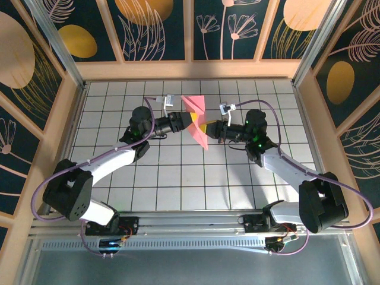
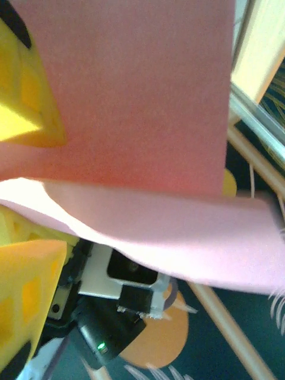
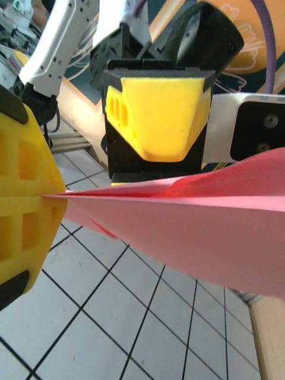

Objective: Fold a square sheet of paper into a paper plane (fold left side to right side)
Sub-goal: Turn over the paper at the center of the table.

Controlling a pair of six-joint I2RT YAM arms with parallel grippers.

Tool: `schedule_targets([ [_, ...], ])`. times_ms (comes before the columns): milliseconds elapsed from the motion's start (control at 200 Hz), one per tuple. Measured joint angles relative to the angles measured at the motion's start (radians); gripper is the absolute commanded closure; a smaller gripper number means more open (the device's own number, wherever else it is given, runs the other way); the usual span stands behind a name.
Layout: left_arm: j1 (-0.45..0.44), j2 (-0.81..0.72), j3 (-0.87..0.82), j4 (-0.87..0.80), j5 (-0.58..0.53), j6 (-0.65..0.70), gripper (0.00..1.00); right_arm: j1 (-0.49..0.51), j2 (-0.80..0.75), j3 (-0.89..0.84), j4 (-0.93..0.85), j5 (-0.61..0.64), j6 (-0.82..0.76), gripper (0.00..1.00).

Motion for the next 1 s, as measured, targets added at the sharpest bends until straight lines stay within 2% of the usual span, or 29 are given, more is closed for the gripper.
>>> schedule_targets([
  [160,0.000,-0.075,0.000,-0.157,-0.167,0.090,0.36,0.000,-0.019,0.026,-0.127,0.077,-0.071,1.00],
  [315,0.000,-0.189,-0.005,-0.319,-0.433,0.156,0.28,0.012,-0.055,0.059,-0.277,0.243,-0.153,1.00],
  [390,0.000,-0.257,-0.023,-0.379,-0.572,0.182,0.24,0.053,-0.069,0.098,-0.377,0.391,-0.212,1.00],
  [505,0.000,-0.356,-0.067,-0.454,-0.768,0.202,0.19,0.171,-0.069,0.195,-0.533,0.683,-0.309,1.00],
  [671,0.000,-0.455,-0.119,-0.534,-0.982,0.214,0.17,0.300,0.017,0.362,-0.725,1.088,-0.401,1.00],
  [836,0.000,-0.518,-0.148,-0.587,-1.123,0.213,0.15,0.385,0.209,0.487,-0.898,1.448,-0.447,1.00],
  [996,0.000,-0.540,-0.152,-0.605,-1.186,0.213,0.15,0.459,0.433,0.569,-1.057,1.680,-0.459,1.00],
])
